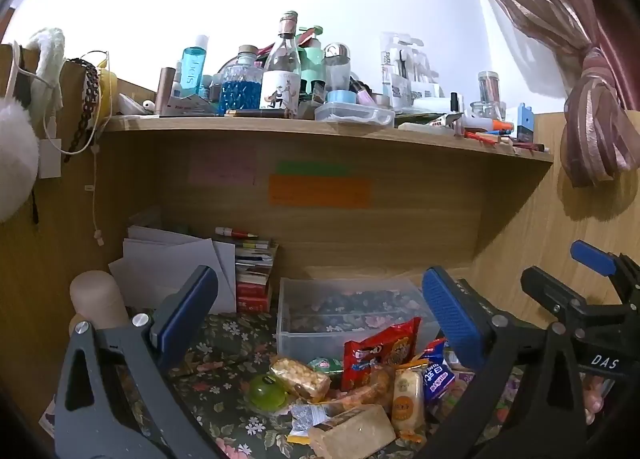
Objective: Organize snacks
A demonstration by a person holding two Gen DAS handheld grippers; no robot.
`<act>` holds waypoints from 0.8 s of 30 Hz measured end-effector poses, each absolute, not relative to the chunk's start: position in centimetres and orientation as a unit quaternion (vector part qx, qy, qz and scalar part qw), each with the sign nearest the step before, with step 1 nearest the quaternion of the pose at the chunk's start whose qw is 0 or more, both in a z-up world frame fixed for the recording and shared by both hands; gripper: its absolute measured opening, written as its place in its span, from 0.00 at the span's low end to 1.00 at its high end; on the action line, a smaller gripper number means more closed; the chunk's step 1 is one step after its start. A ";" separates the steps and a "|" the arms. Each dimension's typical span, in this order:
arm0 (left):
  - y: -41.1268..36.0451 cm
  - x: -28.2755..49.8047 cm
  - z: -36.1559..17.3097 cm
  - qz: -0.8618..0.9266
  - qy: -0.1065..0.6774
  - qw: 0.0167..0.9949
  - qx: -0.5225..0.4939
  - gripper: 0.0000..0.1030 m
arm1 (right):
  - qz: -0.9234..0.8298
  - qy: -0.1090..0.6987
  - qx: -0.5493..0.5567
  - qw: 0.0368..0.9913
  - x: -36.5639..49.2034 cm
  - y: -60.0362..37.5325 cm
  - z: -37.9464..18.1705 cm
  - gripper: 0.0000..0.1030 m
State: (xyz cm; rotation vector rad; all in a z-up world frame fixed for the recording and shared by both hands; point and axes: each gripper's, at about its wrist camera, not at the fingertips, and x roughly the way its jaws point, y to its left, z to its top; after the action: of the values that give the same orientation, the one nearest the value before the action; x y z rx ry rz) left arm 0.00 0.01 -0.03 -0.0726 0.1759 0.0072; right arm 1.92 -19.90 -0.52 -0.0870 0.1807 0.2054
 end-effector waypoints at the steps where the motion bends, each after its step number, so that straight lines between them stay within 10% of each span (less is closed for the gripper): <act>1: 0.1 0.0 0.0 0.003 0.088 0.995 -0.036 1.00 | 0.104 0.092 -0.043 0.989 2.0 -20.0 -0.6 1.00; 24: -0.8 -0.6 -0.3 -0.016 0.087 0.996 -0.032 1.00 | 0.119 0.110 -0.030 0.986 2.2 -20.1 -1.3 1.00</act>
State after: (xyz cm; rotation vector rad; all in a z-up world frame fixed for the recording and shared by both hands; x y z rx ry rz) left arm -0.55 -0.81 -0.27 -0.0649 0.1742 -0.0314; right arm 2.22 -20.05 -1.33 -0.0610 0.2220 0.2393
